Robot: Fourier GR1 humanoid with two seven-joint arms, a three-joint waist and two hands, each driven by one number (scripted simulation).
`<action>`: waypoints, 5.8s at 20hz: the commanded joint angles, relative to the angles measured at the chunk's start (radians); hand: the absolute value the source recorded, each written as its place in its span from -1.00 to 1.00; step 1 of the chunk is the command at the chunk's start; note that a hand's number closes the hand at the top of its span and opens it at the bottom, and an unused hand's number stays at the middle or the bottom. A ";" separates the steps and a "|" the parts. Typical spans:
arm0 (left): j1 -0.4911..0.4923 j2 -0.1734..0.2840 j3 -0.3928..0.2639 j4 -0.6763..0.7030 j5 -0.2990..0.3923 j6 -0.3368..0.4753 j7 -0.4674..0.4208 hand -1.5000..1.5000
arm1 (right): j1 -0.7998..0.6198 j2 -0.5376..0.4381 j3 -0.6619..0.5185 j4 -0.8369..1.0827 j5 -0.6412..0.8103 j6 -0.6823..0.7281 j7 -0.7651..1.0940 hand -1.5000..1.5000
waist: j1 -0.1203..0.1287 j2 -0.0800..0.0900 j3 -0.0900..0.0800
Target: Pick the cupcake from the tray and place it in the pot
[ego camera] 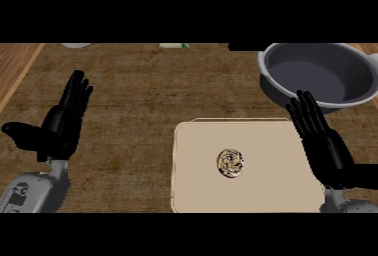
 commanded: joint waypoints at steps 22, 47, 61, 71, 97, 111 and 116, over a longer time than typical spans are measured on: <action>0.109 -0.057 -0.073 -0.113 0.013 -0.008 0.184 0.00 | -0.194 -0.412 0.039 0.009 0.448 0.354 -0.426 -1.00 | -0.002 0.015 0.013; 0.143 -0.134 -0.056 -0.152 -0.082 -0.039 0.215 0.00 | -0.325 -0.296 0.224 -0.167 0.690 0.682 0.264 -1.00 | 0.001 0.017 0.013; 0.049 -0.168 0.024 -0.171 -0.114 -0.078 0.330 0.00 | -0.192 -0.132 0.202 -0.243 0.885 0.690 0.249 -1.00 | -0.005 0.016 0.013; 0.035 -0.159 0.095 -0.171 -0.106 -0.144 0.357 0.00 | -0.237 0.015 0.240 -0.140 1.037 0.704 0.333 -1.00 | -0.003 0.017 0.013; 0.123 -0.230 0.104 -0.212 -0.186 -0.188 0.323 0.00 | -0.248 0.102 0.293 0.185 1.398 0.639 0.203 -1.00 | -0.002 0.016 0.013; 0.072 -0.262 0.112 -0.172 -0.204 -0.176 0.336 0.00 | -0.222 0.114 0.163 0.208 1.379 0.485 0.071 1.00 | -0.008 0.016 0.014; 0.106 -0.234 0.168 -0.174 -0.189 -0.173 0.297 0.00 | -0.173 -0.069 -0.274 0.333 1.324 0.420 0.289 1.00 | -0.077 0.023 0.015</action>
